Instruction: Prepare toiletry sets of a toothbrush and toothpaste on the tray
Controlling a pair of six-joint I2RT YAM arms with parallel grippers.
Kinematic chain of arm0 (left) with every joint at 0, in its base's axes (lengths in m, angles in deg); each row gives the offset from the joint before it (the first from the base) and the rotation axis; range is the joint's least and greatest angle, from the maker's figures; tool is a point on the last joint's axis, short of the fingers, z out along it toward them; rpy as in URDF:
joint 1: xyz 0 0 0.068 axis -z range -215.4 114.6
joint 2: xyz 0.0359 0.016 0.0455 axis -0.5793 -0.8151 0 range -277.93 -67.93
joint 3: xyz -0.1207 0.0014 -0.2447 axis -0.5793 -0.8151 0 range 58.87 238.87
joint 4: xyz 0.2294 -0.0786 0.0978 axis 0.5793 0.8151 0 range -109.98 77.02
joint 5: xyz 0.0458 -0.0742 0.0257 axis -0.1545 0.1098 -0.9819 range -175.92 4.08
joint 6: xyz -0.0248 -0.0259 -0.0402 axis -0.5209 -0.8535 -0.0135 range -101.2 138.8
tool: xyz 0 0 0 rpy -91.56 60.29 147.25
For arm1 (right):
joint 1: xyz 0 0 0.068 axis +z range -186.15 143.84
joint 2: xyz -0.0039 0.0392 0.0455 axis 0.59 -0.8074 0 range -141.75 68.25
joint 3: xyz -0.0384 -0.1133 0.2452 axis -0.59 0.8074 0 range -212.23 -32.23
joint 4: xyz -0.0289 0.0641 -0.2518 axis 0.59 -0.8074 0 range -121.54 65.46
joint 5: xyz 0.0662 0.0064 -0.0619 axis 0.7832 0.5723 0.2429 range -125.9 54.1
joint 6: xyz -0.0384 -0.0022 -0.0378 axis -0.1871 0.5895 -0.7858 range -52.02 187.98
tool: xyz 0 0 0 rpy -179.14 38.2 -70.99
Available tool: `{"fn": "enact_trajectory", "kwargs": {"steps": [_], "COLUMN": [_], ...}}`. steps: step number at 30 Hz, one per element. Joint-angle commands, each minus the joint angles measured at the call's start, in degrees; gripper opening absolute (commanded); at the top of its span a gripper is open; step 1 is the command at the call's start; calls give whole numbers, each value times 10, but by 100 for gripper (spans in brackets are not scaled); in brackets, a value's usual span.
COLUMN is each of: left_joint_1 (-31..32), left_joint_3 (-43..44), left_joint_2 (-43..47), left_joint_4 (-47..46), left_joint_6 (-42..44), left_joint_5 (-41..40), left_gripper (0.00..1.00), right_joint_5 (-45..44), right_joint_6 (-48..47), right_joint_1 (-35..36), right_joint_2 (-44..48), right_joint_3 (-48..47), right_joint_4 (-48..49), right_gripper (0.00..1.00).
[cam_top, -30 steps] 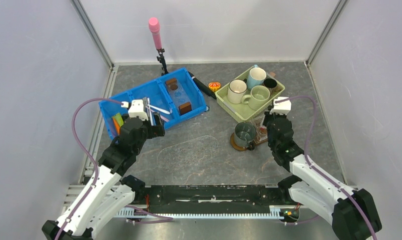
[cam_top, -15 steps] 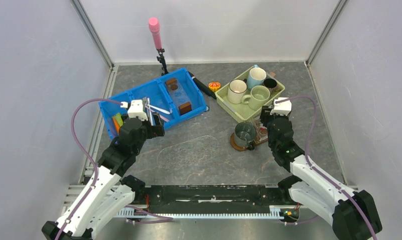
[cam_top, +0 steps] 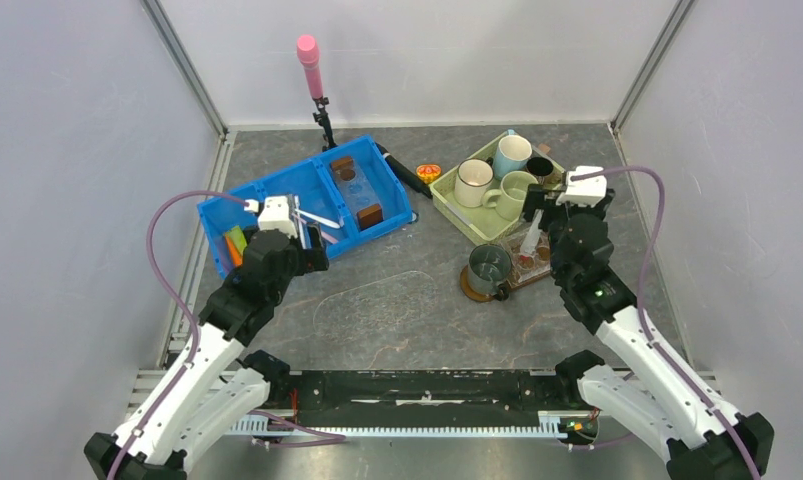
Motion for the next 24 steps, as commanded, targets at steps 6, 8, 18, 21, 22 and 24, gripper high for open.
{"fn": "enact_trajectory", "kwargs": {"steps": [6,8,18,21,22,24], "left_joint_1": [-56,-96,-327,-365,-370,-379], "left_joint_3": [105,122,201,207,207,209], "left_joint_2": [-119,-142,-265,-316,-334,-365], "left_joint_4": [43,54,91,86,84,81], "left_joint_6": [-31,-41,-99,-121,-127,-136], "left_joint_5": [-79,-79,9,61,70,77], "left_gripper": [98,98,93,86,83,75], "right_joint_5": [29,40,94,101,103,108], "right_joint_6": [-20,-21,-20,-20,-17,-12], "right_joint_1": [3,3,3,3,3,3], "right_joint_2": [-3,-8,-26,-19,-15,-7], "right_joint_3": [-99,-104,-102,-95,-91,-81], "right_joint_4": [-105,-105,-109,-106,-103,-97], "right_gripper": [98,98,98,98,98,98]}}
